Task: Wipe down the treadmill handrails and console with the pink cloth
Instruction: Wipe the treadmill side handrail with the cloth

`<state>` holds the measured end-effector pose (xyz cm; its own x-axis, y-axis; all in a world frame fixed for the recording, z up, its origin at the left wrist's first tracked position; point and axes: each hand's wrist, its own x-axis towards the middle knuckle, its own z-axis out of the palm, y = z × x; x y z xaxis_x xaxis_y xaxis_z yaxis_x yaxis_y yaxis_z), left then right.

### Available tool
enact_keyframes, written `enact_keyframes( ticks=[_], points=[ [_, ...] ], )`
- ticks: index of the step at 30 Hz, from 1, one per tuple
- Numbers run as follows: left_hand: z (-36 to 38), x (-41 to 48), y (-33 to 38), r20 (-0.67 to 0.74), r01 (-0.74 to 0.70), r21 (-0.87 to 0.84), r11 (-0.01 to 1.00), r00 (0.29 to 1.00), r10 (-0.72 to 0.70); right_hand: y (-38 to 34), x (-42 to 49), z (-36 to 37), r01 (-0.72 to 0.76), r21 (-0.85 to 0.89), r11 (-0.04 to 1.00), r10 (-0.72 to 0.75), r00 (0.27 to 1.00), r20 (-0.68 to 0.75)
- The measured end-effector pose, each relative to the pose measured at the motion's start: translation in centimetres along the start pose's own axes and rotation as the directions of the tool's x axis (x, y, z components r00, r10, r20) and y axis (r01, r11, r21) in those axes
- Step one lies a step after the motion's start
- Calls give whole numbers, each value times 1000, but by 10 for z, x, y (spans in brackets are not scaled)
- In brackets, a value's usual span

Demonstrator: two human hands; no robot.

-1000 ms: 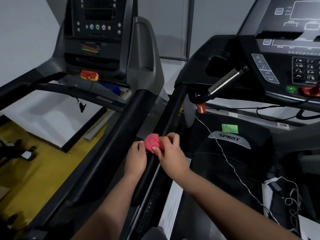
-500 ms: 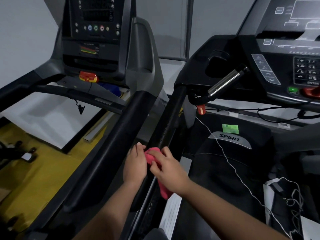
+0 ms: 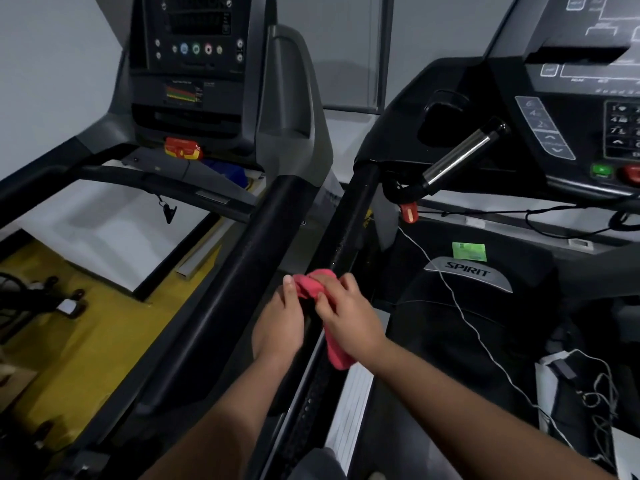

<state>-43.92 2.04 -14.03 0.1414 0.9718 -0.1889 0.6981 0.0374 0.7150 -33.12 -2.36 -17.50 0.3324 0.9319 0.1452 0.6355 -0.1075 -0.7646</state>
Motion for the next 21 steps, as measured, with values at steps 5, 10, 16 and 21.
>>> enact_keyframes(
  ticks=[5,10,16,21],
  points=[
    [0,3,-4,36,25,-24,999,999,-24,3,-46,8,57,64,996,-64,992,110],
    [1,4,-2,31,36,-42,998,999,-35,14,-25,5,-173,204,963,185,982,-37],
    [1,1,-2,32,18,6,1000,999,-19,-3,-45,13,-91,201,975,90,996,12],
    [2,3,-4,38,29,-3,1000,999,-29,1,-19,8,-204,252,946,216,976,-23]
  ],
)
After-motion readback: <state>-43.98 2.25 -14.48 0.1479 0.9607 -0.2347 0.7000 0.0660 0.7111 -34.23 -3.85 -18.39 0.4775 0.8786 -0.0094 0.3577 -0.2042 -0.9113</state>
